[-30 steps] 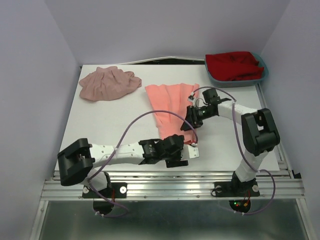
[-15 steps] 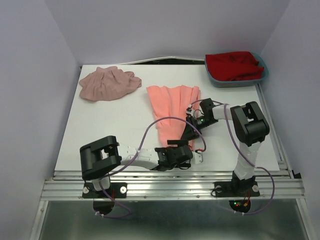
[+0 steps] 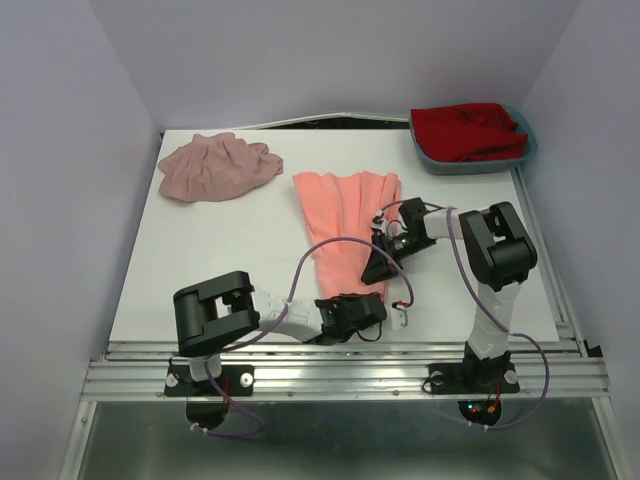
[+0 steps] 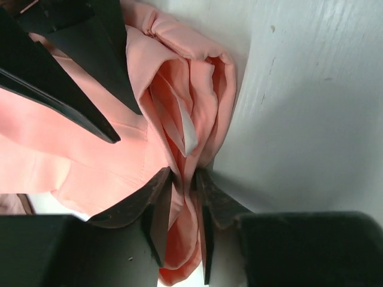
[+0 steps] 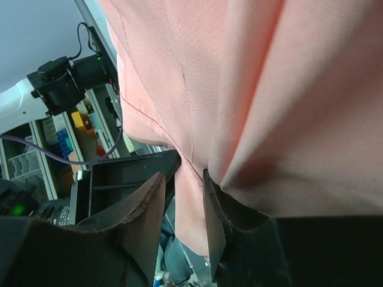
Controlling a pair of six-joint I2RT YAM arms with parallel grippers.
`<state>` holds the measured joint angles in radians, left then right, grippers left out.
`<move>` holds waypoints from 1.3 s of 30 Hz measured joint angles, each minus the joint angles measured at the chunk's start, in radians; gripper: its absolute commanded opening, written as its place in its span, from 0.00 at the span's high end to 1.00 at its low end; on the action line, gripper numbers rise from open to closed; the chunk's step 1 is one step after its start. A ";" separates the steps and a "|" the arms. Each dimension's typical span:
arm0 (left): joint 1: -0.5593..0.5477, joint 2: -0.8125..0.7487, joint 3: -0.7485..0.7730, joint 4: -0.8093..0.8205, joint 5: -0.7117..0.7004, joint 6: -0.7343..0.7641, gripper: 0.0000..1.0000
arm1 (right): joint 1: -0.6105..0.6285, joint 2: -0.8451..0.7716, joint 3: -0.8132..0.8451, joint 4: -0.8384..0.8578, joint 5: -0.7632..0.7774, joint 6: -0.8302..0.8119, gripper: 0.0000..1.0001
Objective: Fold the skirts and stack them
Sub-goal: Fold the skirt
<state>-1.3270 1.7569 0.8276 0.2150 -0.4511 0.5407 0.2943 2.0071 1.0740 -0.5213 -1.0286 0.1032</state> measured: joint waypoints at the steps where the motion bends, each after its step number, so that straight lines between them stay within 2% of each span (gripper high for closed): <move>1: 0.000 0.000 -0.002 0.000 0.001 -0.001 0.78 | 0.000 0.000 0.000 -0.002 0.000 0.000 0.62; 2: 0.000 0.000 -0.002 -0.003 0.003 -0.003 0.81 | 0.000 0.000 0.001 -0.003 0.000 -0.001 0.60; 3: 0.000 0.000 -0.002 -0.005 0.003 -0.005 0.90 | 0.000 0.000 0.003 -0.008 0.002 -0.002 0.59; 5: 0.001 0.000 -0.002 -0.010 0.008 -0.008 1.00 | 0.002 0.000 0.019 -0.026 0.011 -0.002 0.55; 9: 0.005 -0.008 0.002 -0.041 0.030 -0.016 1.00 | 0.003 -0.010 0.103 -0.070 0.068 0.007 0.48; 11: 0.009 -0.022 0.004 -0.073 0.053 -0.024 1.00 | -0.006 -0.012 0.198 -0.080 0.121 0.016 0.44; 17: 0.011 -0.090 0.009 -0.211 0.158 -0.052 1.00 | -0.064 -0.015 0.502 -0.062 0.249 0.020 0.41; 24: 0.011 -0.151 0.086 -0.394 0.281 -0.100 1.00 | -0.077 0.071 0.733 -0.035 0.352 -0.022 0.40; 30: 0.011 -0.190 0.169 -0.517 0.365 -0.124 1.00 | -0.077 0.262 0.759 0.015 0.332 0.006 0.40; 34: 0.011 -0.199 0.236 -0.595 0.408 -0.131 1.00 | -0.079 0.326 0.735 0.042 0.301 0.020 0.40; 39: 0.011 -0.206 0.330 -0.687 0.457 -0.135 1.00 | -0.069 0.321 0.693 0.082 0.262 0.000 0.52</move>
<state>-1.3163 1.5513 1.1576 -0.4725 0.0063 0.4053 0.2256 2.3283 1.7672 -0.4389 -0.7662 0.1028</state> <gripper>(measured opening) 0.033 0.544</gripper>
